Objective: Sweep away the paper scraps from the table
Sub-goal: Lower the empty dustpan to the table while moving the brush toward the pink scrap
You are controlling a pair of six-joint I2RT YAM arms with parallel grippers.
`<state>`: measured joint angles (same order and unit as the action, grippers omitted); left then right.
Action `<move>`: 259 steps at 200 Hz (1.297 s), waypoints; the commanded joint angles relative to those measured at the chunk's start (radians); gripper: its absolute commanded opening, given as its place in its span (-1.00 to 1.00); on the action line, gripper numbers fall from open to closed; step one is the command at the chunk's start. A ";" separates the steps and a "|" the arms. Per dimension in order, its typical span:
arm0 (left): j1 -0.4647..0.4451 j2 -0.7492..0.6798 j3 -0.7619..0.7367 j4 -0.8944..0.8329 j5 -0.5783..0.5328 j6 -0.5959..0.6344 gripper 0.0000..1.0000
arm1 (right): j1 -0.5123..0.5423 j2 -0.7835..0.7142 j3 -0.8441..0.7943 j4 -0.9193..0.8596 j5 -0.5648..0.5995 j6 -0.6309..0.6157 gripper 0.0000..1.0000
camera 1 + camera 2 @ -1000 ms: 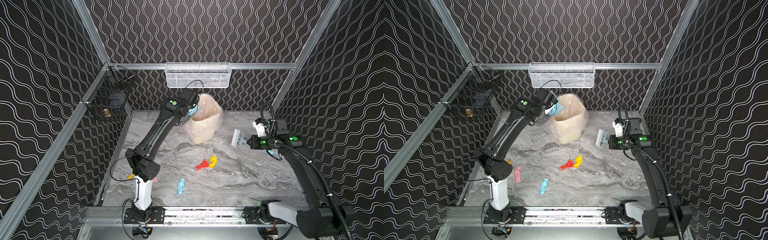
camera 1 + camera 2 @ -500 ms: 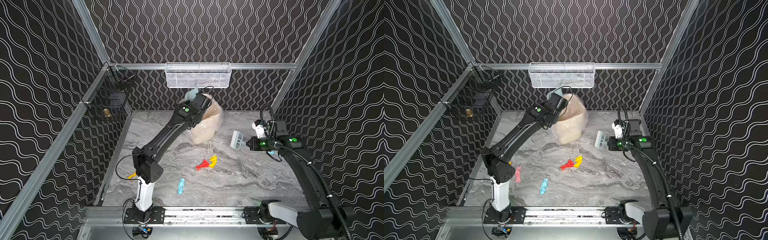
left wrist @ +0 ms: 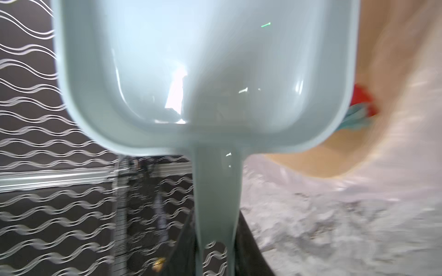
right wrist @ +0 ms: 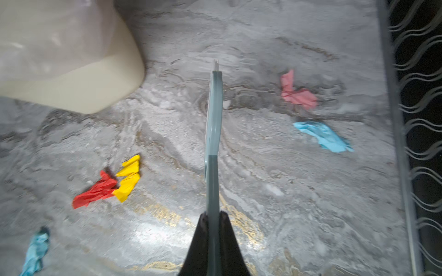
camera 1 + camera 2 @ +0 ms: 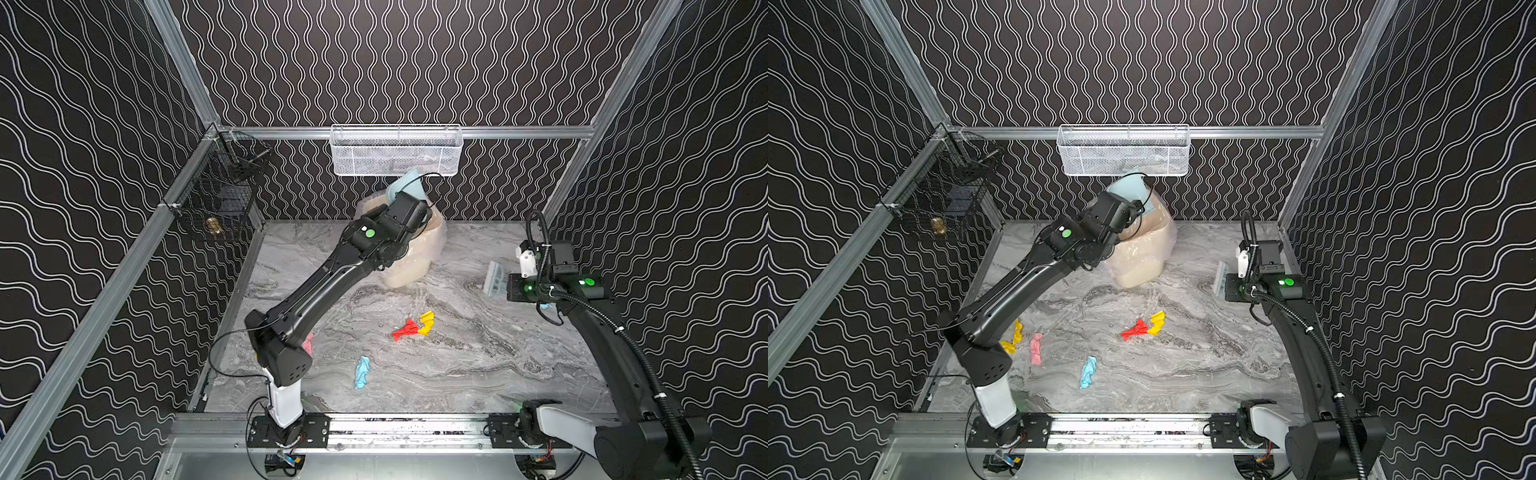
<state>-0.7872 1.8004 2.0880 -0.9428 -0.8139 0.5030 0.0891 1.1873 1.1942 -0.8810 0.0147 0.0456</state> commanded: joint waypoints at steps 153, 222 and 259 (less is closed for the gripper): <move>-0.170 -0.293 -0.584 0.165 0.870 -0.450 -1.00 | -0.126 0.526 0.315 0.073 0.484 -0.167 -1.00; -0.182 -0.288 -0.749 0.232 0.904 -0.476 -1.00 | -0.124 0.645 0.321 0.121 0.459 -0.259 -1.00; -0.182 -0.273 -0.805 0.258 0.913 -0.487 -1.00 | -0.090 0.631 0.286 0.141 0.420 -0.293 -1.00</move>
<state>-0.9688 1.5208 1.3090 -0.7311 0.0803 0.0307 -0.0227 1.8259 1.4937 -0.7605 0.4686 -0.2066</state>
